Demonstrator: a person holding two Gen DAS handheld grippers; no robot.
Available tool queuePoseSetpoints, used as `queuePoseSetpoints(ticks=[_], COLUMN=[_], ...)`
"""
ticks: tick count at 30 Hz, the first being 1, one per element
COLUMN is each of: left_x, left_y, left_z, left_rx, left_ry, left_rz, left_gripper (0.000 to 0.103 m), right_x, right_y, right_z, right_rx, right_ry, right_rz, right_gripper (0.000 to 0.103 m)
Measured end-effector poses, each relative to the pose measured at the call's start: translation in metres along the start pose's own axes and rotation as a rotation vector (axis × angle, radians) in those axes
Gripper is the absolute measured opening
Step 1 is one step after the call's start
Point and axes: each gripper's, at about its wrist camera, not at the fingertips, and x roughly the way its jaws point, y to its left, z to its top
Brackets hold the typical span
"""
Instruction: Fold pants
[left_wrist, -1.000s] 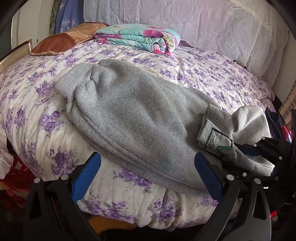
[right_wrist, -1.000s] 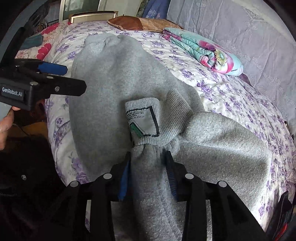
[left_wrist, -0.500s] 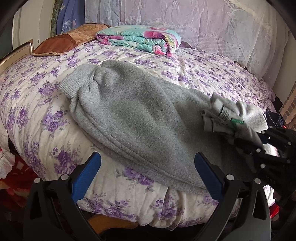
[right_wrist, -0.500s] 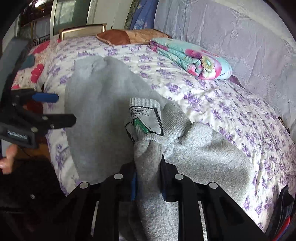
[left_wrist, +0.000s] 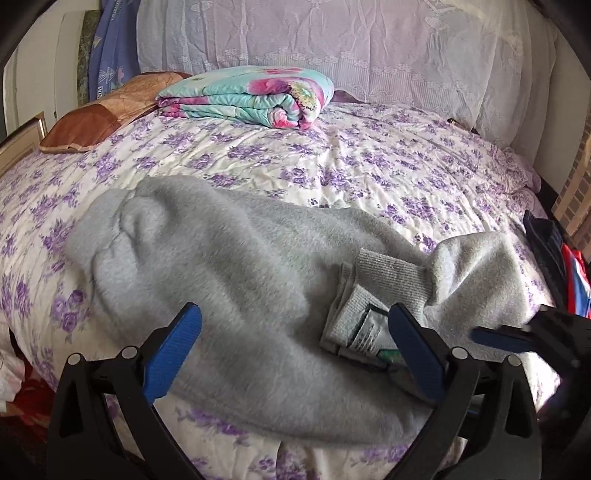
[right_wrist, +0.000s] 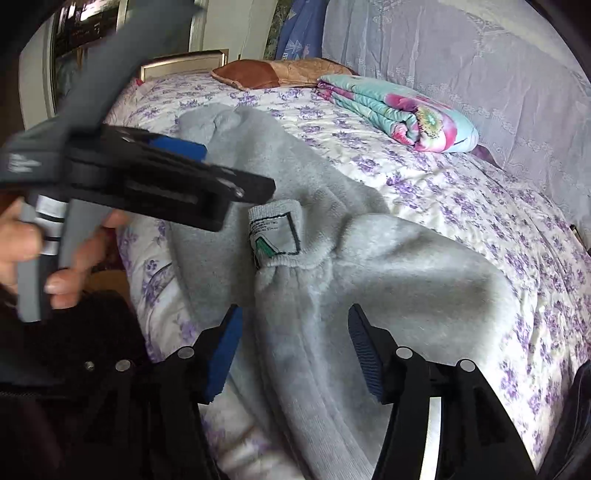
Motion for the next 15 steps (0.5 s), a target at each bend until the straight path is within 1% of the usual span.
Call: queuePoseSetpoints(ticks=[2,3,4,5,6,7,8,9,10,11,13,15], left_x=[0.017,0.025,0.031,0.036,0.041,0.044,0.045,0.047,0.050,0.053,0.054,0.052], left_y=[-0.011,-0.015,-0.019,-0.025,-0.030,-0.035,-0.038,-0.037,-0.035,-0.032,-0.031,-0.033], left_z=[0.003,0.003,0.002,0.000,-0.002,-0.004,-0.006,-0.007,-0.007,-0.006,-0.007,-0.009], left_rx=[0.028,0.036,0.041,0.052,0.068,0.082,0.090,0.087,0.079,0.069,0.063,0.074], left_ry=[0.030,0.044,0.056,0.062,0.061,0.057,0.055,0.057,0.064,0.074,0.072,0.066], left_rz=[0.025,0.025,0.028,0.043,0.062,0.081,0.095,0.091,0.082,0.079,0.071,0.085], left_gripper=[0.099,0.099,0.099,0.099,0.099,0.099,0.099,0.099,0.099,0.099,0.099,0.099], right_x=[-0.024,-0.031,-0.034,-0.032,-0.022,-0.003,0.025,0.059,0.081,0.078,0.074,0.066], right_y=[-0.031,-0.051,-0.073,-0.091,-0.102,-0.108,-0.113,-0.120,-0.126,-0.128,-0.129,-0.123], right_z=[-0.002,0.000,0.002,0.005,0.008,0.009,0.005,-0.006,-0.018,-0.023,-0.025,-0.024], right_rx=[0.086,0.158,0.239,0.309,0.343,0.347,0.346,0.366,0.396,0.396,0.430,0.408], right_ry=[-0.031,-0.046,-0.062,-0.077,-0.067,-0.023,0.059,0.174,0.201,0.124,0.129,0.127], right_rz=[-0.054,-0.075,-0.071,-0.040,-0.008,-0.016,-0.067,-0.088,-0.054,-0.051,-0.036,-0.060], right_gripper=[0.038,0.032,0.019,0.014,0.014,0.012,0.009,0.009,0.008,0.007,0.007,0.007])
